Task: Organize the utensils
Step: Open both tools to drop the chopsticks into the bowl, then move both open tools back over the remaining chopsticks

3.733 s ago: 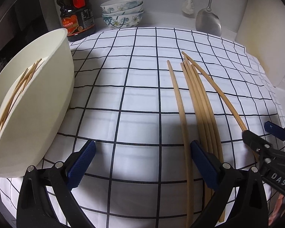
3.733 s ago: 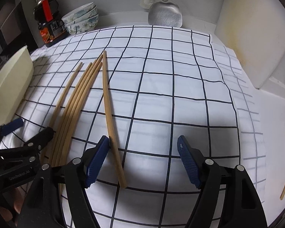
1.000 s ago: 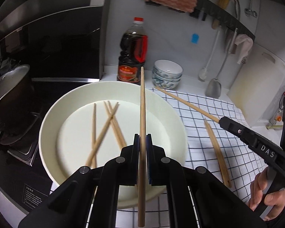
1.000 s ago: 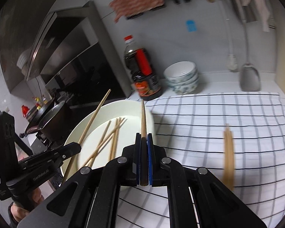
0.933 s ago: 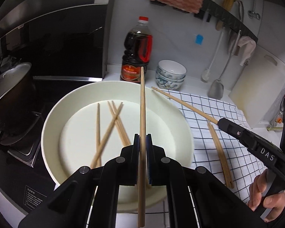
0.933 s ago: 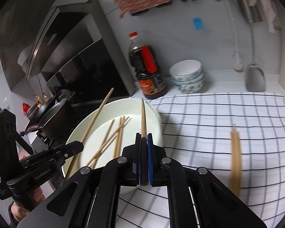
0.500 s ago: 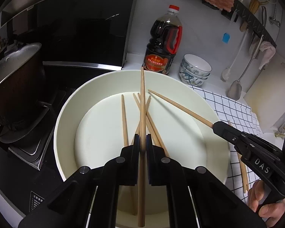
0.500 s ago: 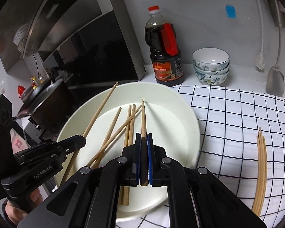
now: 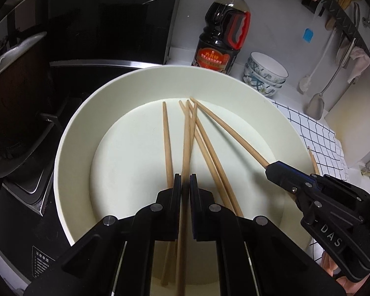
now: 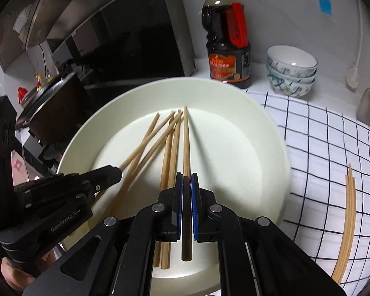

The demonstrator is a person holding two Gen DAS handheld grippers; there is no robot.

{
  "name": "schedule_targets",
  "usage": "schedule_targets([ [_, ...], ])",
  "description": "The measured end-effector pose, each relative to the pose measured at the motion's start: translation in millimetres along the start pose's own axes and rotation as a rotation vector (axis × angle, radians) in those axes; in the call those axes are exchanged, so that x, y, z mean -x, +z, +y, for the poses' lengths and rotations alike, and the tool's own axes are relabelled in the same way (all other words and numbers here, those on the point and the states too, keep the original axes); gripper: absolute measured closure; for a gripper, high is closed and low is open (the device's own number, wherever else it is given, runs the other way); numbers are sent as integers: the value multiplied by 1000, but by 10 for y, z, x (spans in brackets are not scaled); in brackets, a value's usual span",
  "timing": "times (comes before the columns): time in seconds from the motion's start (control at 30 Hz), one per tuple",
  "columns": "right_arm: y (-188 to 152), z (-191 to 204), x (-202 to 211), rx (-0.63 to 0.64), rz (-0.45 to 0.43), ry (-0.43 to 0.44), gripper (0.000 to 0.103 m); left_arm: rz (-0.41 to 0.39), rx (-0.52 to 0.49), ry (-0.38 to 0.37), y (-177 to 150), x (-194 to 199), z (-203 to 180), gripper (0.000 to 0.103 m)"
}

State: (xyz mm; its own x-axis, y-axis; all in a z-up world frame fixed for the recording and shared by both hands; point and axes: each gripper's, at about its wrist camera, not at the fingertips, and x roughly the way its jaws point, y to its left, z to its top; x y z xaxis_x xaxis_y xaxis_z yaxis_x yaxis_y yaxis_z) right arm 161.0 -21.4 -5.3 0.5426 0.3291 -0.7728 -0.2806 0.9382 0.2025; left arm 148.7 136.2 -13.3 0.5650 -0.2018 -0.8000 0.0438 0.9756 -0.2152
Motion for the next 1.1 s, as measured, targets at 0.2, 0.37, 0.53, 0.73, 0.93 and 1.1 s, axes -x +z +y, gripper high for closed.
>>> schedule_targets([
  [0.2,6,-32,91,-13,-38,-14,75,-40,33,20,-15,112,110,48],
  [0.37,13,-75,179,-19,-55,-22,71,-88,34,40,-31,256,141,38],
  [0.53,-29,-106,271,-20,-72,-25,62,-113,41,48,-72,340,137,30],
  [0.73,-138,-198,415,-22,-84,-37,55,-139,65,62,-157,462,125,23],
  [0.93,-342,-408,707,-34,-128,-83,45,-177,41,91,-328,629,-53,14],
  [1.1,-516,-753,942,-78,-144,-125,42,-194,-19,82,-492,715,-376,11],
])
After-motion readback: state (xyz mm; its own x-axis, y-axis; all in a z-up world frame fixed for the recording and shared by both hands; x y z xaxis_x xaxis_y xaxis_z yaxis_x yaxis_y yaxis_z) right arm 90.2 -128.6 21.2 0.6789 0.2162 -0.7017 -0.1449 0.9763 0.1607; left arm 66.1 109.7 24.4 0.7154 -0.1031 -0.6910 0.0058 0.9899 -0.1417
